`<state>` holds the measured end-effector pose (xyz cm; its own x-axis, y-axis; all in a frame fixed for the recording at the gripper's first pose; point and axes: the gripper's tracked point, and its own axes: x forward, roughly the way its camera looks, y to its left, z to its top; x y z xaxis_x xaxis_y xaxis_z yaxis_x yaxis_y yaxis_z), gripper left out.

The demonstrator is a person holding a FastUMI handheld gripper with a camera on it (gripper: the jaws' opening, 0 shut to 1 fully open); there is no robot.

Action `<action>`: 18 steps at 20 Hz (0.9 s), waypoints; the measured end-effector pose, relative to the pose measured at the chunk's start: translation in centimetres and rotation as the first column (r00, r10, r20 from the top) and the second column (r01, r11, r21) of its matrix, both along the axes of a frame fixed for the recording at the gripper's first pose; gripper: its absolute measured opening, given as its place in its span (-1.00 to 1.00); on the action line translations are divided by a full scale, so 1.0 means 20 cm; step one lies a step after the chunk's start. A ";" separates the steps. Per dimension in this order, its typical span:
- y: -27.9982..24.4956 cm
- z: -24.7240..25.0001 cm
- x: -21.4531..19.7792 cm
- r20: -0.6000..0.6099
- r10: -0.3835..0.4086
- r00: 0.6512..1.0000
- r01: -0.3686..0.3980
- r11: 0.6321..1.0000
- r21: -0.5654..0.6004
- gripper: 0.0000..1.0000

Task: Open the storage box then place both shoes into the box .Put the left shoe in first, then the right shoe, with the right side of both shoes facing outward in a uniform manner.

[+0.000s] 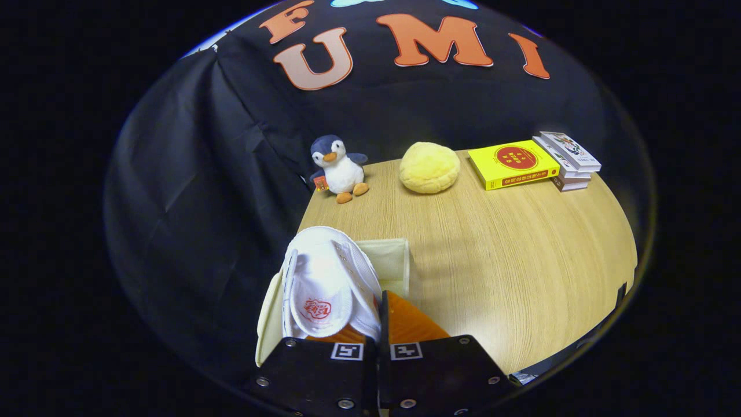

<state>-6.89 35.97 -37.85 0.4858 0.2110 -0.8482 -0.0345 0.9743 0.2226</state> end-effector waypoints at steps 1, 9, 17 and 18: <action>0.02 -0.04 -0.01 -0.011 -0.003 1.000 0.002 1.000 -0.009 -0.95; 0.06 -0.28 -0.07 -0.106 -0.070 0.992 0.058 0.991 -0.117 -0.92; 0.19 -0.25 -0.14 -0.204 0.023 0.979 -0.018 1.000 0.025 -0.58; 0.16 -0.21 -0.13 -0.201 0.027 0.979 -0.018 0.999 0.044 -0.61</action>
<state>-9.42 39.12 -42.06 0.3004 0.2573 -0.9185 -0.0065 0.9635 0.2678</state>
